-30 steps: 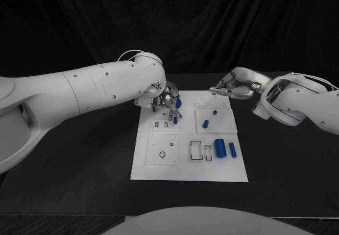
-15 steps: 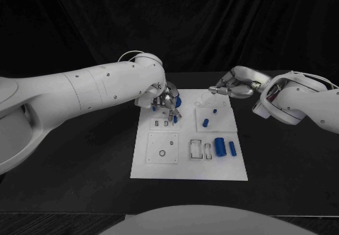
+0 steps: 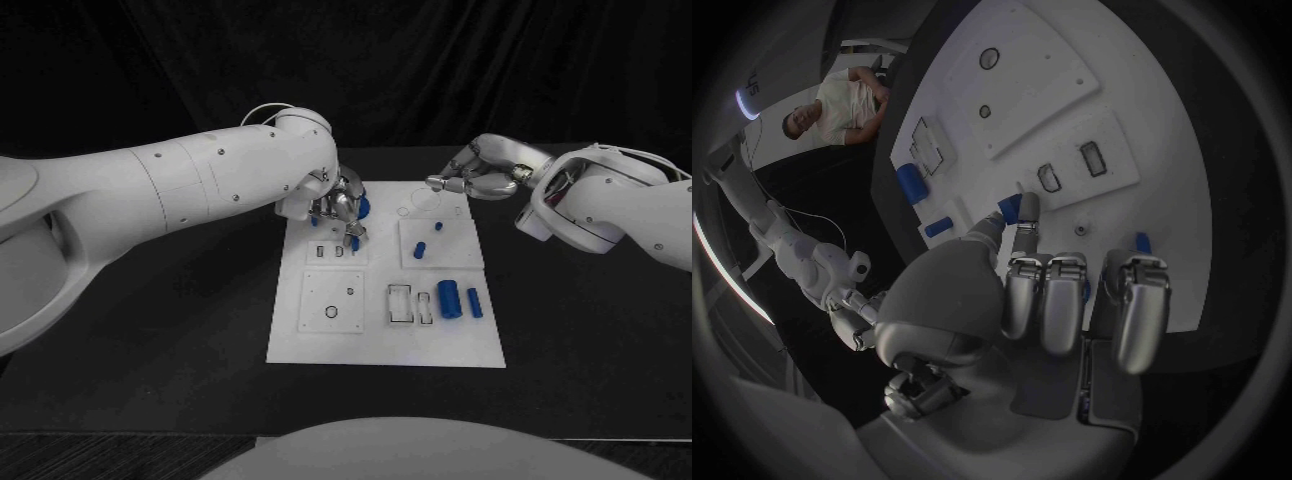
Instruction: Assemble the parts on the task board
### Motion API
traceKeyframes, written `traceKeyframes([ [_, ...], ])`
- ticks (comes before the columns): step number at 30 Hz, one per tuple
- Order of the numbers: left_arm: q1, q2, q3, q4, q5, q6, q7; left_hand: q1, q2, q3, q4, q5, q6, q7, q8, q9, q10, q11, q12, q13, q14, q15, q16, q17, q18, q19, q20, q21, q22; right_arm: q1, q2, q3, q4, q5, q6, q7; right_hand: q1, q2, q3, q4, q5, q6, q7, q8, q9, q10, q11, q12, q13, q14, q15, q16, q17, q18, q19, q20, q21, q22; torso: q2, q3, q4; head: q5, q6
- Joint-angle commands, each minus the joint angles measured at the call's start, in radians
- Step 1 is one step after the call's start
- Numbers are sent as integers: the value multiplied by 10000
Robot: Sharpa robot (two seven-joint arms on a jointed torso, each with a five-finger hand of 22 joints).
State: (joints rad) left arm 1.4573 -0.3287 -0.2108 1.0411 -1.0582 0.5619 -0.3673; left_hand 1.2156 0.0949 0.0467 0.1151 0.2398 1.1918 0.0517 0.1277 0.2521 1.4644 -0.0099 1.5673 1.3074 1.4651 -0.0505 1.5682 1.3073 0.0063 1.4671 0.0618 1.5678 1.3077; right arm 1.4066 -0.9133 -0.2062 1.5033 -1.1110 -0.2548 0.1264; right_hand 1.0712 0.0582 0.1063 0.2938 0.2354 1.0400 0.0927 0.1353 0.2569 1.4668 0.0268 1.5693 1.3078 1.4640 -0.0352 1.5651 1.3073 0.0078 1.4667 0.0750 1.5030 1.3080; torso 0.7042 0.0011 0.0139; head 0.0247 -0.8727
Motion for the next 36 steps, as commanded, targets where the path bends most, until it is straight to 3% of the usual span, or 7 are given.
traceKeyframes([
  [1,-29,22,9,10,76,-45,91,114,-32,66,-125,63,80,-42,83,103,1064,-80,35,2634,1057,-88,26,2635,-52,1005,-66,8,2597,-23,11,6,-14,0,95,-167,11,96,-67,-6,-5,72,11,47,11,1040,-67,15,2630,1018,-70,-21,2471,131,593,-56,-41,2354,3,0,3,-24,1],
  [10,-38,16,9,23,76,-71,81,148,-107,230,-292,52,186,-119,235,371,1064,-147,35,2634,1057,-145,26,2635,-56,1016,-117,15,2609,-23,34,6,-58,0,101,-180,11,99,-72,-8,-4,72,10,47,11,1040,-68,15,2630,1002,-70,-44,2420,144,565,-57,-86,2336,8,15,-2,-10,1],
  [22,-49,-36,9,66,76,-193,32,266,-219,650,-648,85,70,-169,383,786,1064,-208,35,2634,1057,-215,26,2635,-58,1022,-192,19,2615,-23,47,6,-86,0,110,-212,13,105,-86,-14,0,67,10,46,11,1040,-69,15,2630,975,-70,-85,2334,160,529,-57,-144,2314,-5,2,2,-14,1],
  [36,-48,-327,9,397,76,-739,-374,240,-591,1961,-1535,762,-121,-187,671,1613,1064,-250,35,2634,1057,-276,26,2635,-57,1021,-261,17,2614,-23,-30,6,-60,0,108,-255,19,120,-118,-18,4,55,10,41,11,1040,-69,15,2630,942,-70,-136,2230,182,481,-58,-219,2285,4,-3,10,54,1],
])
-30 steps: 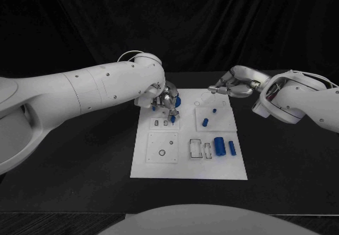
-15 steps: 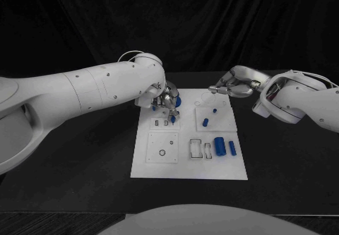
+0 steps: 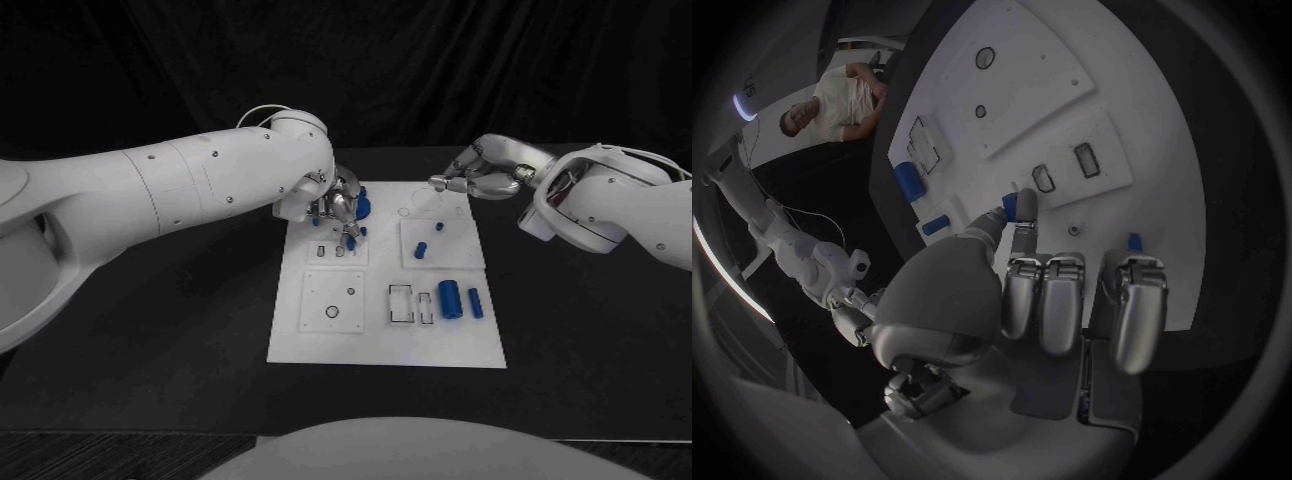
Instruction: Assemble the parts on the task board
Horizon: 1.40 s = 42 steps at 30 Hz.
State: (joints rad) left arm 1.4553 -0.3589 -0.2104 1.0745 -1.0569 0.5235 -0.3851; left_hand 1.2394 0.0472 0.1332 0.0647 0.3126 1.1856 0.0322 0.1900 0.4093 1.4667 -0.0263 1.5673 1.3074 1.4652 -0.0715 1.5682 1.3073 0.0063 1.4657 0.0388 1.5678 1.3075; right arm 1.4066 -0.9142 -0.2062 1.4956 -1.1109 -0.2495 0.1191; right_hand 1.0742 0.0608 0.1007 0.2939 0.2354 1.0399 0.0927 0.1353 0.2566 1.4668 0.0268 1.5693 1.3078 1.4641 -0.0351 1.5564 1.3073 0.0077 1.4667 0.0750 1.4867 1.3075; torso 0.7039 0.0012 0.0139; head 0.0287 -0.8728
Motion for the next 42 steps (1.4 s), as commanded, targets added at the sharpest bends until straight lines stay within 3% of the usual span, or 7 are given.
traceKeyframes([
  [1,-28,-50,6,85,63,-405,-224,-128,-168,1292,-1094,32,-98,13,71,153,1041,-85,35,2634,1056,-68,26,2635,-55,1029,-33,12,2610,-23,-23,6,17,-1,51,-185,-11,94,-61,-20,4,55,10,41,14,1040,-68,15,2630,941,-71,-49,2230,183,481,-58,-56,2290,8,-2,18,12,2],
  [10,-27,-326,7,399,159,-953,-652,-380,-231,1518,-1119,-10,-132,11,101,301,1041,-90,35,2634,1056,-74,26,2635,-48,1010,-38,-4,2590,-23,-81,6,26,-1,102,-242,-8,101,-78,-21,6,52,10,41,14,1040,-68,15,2630,930,-71,-66,2195,190,464,-59,-84,2279,5,14,33,39,2],
  [20,-3,-861,5,908,1651,-1250,-1377,-555,-254,1658,-1107,-27,-196,17,97,394,1041,-87,35,2634,1056,-75,26,2635,-34,971,-41,-39,2548,-23,-143,6,32,-1,184,-316,1,104,-94,-25,7,49,10,41,15,1040,-69,15,2630,920,-72,-81,2165,194,454,-59,-99,2273,10,0,12,147,2],
  [28,9,-1209,5,1264,1891,-1348,-1522,-661,-260,1715,-1081,-105,-242,27,82,438,1041,-77,35,2634,1056,-68,26,2635,-27,951,-38,-58,2526,-47,-111,6,-12,-1,257,-344,20,105,-109,-31,11,45,9,41,15,1040,-69,15,2630,914,-72,-90,2149,196,450,-59,-105,2271,-34,26,81,134,2],
  [35,10,-1385,4,1500,1926,-1547,-1489,-692,-265,1727,-1073,-130,-248,29,81,451,1041,-75,35,2634,1056,-66,26,2635,-26,949,-36,-59,2524,-128,-116,6,-54,-1,340,-375,20,105,-109,-31,11,45,9,41,15,1040,-69,15,2630,914,-72,-90,2149,196,450,-59,-105,2271,-36,18,69,212,2],
  [38,11,-1429,4,1579,1931,-1715,-1449,-755,-276,1776,-1068,-204,-309,39,56,483,1041,-69,35,2634,1056,-59,26,2635,-16,920,-31,-85,2495,-171,-112,6,-77,-1,369,-377,20,105,-109,-31,11,45,9,41,15,1040,-69,15,2630,914,-72,-90,2149,196,450,-59,-105,2271,-38,26,32,232,2],
  [42,11,-1469,4,1597,1934,-1862,-1381,-835,-281,1820,-1044,-322,-376,54,24,520,1041,-54,35,2634,1056,-51,26,2635,-3,882,-22,-120,2455,-191,-123,6,-72,-1,359,-362,49,107,-126,-38,17,38,9,39,16,1040,-71,15,2630,915,-73,-88,2154,198,446,-60,-113,2268,-39,16,31,200,2],
])
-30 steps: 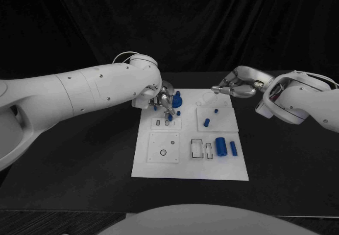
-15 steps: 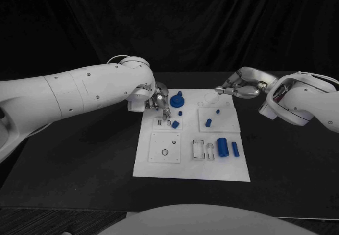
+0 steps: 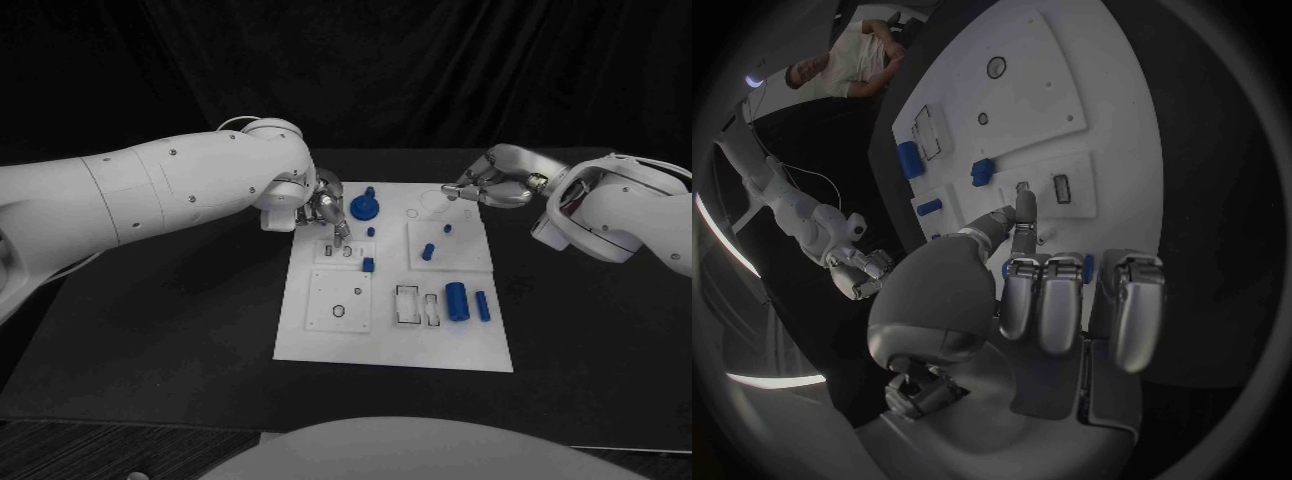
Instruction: Assemble the parts on the task board
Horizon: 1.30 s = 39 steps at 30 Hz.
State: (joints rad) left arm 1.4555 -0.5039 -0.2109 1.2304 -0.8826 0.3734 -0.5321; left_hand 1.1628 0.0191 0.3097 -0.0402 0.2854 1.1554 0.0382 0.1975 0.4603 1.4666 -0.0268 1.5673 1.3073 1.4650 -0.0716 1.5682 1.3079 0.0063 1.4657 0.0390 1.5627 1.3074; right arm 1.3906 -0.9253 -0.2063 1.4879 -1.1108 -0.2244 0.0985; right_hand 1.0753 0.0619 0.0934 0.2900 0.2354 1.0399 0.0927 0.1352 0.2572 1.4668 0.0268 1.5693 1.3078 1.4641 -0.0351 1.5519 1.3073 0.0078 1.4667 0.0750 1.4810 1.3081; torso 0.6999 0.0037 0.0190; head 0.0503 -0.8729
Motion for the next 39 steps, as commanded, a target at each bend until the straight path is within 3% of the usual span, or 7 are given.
traceKeyframes([
  [1,10,-41,9,52,192,-412,118,-92,-3,59,15,-77,-86,1,-58,18,1042,-47,35,2635,1058,-47,26,2629,-4,882,-22,-69,2457,-35,-16,7,12,-2,93,-144,73,87,-69,-8,15,36,8,40,10,1040,-72,15,2630,912,-75,-47,2146,196,448,-61,-54,2264,7,-9,-27,-26,3],
  [10,29,-242,9,306,193,-565,341,-336,-6,42,178,-645,-152,21,-112,92,1042,-26,35,2635,1058,-27,26,2629,-2,879,-2,-74,2456,-45,26,8,111,-2,-224,95,1375,-253,-240,-348,-61,-63,33,23,14,1040,-62,15,2630,914,-74,-53,2142,193,454,-66,-63,2267,26,-19,-44,12,3],
  [15,35,-465,9,626,193,-862,944,-364,27,27,274,-950,-536,156,-354,43,1042,83,35,2635,1058,48,26,2629,-7,890,53,-65,2471,-47,163,8,240,-144,-941,555,2582,-473,-167,-1034,108,-184,60,-37,-24,1040,-43,15,2630,927,-65,-36,2176,178,490,-61,-16,2287,53,-25,-57,11,3],
  [19,37,-767,9,979,193,-1302,1653,-216,55,-3,260,-908,-1011,341,-596,-18,1042,242,35,2635,1058,181,26,2629,-20,926,159,-33,2511,-45,270,9,394,-881,-1439,872,3352,-589,22,-1546,359,-301,68,-116,-77,1040,-81,15,2630,964,-83,21,2292,148,560,-64,94,2329,66,-16,-44,-3,3],
  [25,39,-1393,8,1612,193,-2149,2791,30,128,-15,185,-663,-1338,456,-638,11,1042,358,35,2635,1058,294,26,2629,-22,932,264,-28,2519,-43,572,10,543,-2324,-1779,1151,3642,-843,-4,-1714,275,-788,-235,-411,-270,1040,-448,15,2630,1005,-366,86,2424,107,658,-293,251,2388,74,-8,-41,-7,3],
  [31,41,-2152,5,2238,193,-3061,3955,624,259,150,-103,-201,-1647,582,-588,93,1042,473,35,2635,1058,405,26,2629,-2,873,383,-80,2470,-52,1083,11,483,-3628,-1731,1271,3635,-945,-74,-1659,-47,-812,-323,-447,-351,1040,-532,15,2630,1025,-453,118,2489,87,697,-387,314,2412,71,-57,-29,-67,3],
  [39,41,-2919,3,2771,194,-3600,4673,625,265,102,15,-145,-1784,652,-586,83,1042,537,35,2635,1058,466,26,2629,-2,870,446,-82,2472,-86,1561,11,311,-5086,-1225,1075,3710,-1111,-146,-1637,-321,-647,-484,-405,-419,1040,-658,15,2630,1057,-557,172,2600,60,756,-488,412,2448,56,-75,39,62,3],
])
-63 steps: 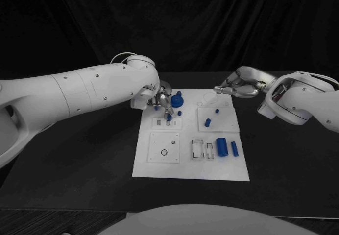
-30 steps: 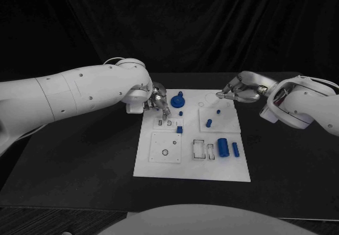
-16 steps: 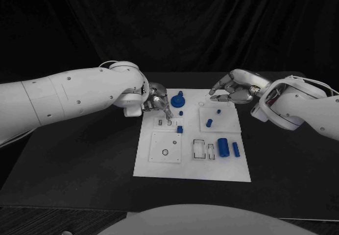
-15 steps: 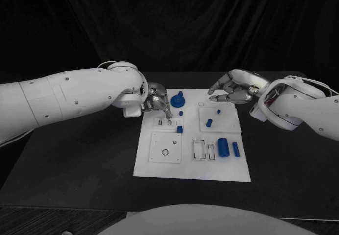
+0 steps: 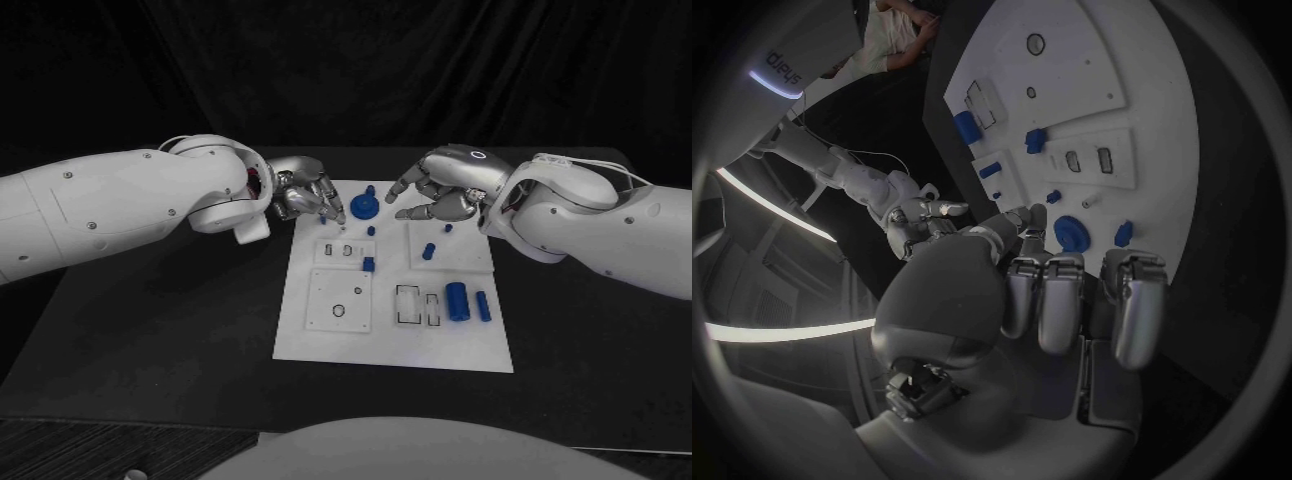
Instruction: Assemble the parts on the task board
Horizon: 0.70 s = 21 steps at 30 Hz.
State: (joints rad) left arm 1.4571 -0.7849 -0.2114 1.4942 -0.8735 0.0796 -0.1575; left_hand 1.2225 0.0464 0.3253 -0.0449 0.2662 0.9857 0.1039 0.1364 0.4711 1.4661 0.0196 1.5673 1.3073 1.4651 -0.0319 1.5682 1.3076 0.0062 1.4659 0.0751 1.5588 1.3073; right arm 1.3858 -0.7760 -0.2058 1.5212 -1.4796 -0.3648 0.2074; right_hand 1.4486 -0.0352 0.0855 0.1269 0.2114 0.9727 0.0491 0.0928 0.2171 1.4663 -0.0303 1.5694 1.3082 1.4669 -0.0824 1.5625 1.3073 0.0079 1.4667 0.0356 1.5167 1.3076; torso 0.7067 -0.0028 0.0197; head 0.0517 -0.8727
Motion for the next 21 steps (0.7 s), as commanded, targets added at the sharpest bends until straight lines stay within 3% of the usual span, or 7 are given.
traceKeyframes([
  [1,24,-195,7,186,102,-644,935,-72,0,-98,233,-14,-152,23,-35,-117,1047,101,35,2635,1057,97,26,2632,-4,875,114,-36,2481,-47,118,6,-34,-1626,247,-43,-1,-169,-75,-3,-135,27,-81,11,-35,1045,-110,14,2626,1037,-108,80,2628,51,773,-114,83,2464,-10,-4,34,59,1],
  [8,24,-530,6,358,103,-519,936,-61,-159,-100,618,19,-285,143,-445,-768,1047,203,35,2635,1057,183,26,2632,-11,899,208,-15,2507,-100,394,7,-117,-2943,655,-114,350,-476,197,121,-842,-29,-354,-142,-236,1045,-313,14,2626,1039,-375,83,2635,7,864,-374,239,2521,-12,-22,108,-19,1],
  [10,24,-608,5,404,103,-446,872,-103,-211,-148,726,-27,-172,135,-431,-864,1047,207,35,2635,1057,194,26,2632,-7,887,226,-26,2499,-144,525,7,-181,-3426,716,-83,346,-654,318,283,-935,-29,-416,-174,-288,1045,-358,14,2626,1039,-425,83,2635,2,873,-422,254,2527,-5,-55,159,-83,1],
  [14,24,-704,5,479,103,-290,702,-142,-288,-315,970,-154,211,11,-187,-959,1047,115,35,2635,1057,137,26,2632,-11,902,201,-14,2513,-200,685,8,-258,-4074,789,0,405,-829,457,424,-875,20,-473,-171,-316,1045,-398,14,2626,1039,-465,83,2635,-11,899,-465,299,2544,-11,-100,218,-170,1],
  [18,24,-779,4,512,103,-98,484,-351,-347,-705,1361,-27,484,-139,231,-809,1047,-10,35,2635,1057,38,26,2632,-20,928,122,9,2536,-255,786,8,-295,-4599,916,15,528,-996,629,540,-483,-30,-495,-210,-350,1045,-417,14,2626,1039,-488,83,2635,-21,918,-499,333,2556,8,-148,271,-258,1],
  [20,23,-804,4,499,103,-39,442,-434,-368,-976,1598,-97,547,-241,615,-551,1047,-107,35,2635,1057,-46,26,2632,-21,930,42,9,2539,-288,840,8,-328,-4784,1025,-6,540,-1063,663,589,-423,-155,-510,-259,-378,1045,-426,14,2626,1039,-494,83,2635,-19,915,-505,328,2554,13,-156,285,-286,1],
  [21,23,-813,4,486,103,-38,479,-589,-404,-1240,1845,-374,599,-304,981,-284,1047,-161,35,2635,1057,-83,26,2632,-26,945,0,22,2551,-306,868,8,-348,-4855,1070,-24,528,-1091,668,618,-427,-218,-492,-275,-391,1045,-422,14,2626,1039,-496,83,2635,-23,923,-509,341,2559,17,-153,293,-294,1],
])
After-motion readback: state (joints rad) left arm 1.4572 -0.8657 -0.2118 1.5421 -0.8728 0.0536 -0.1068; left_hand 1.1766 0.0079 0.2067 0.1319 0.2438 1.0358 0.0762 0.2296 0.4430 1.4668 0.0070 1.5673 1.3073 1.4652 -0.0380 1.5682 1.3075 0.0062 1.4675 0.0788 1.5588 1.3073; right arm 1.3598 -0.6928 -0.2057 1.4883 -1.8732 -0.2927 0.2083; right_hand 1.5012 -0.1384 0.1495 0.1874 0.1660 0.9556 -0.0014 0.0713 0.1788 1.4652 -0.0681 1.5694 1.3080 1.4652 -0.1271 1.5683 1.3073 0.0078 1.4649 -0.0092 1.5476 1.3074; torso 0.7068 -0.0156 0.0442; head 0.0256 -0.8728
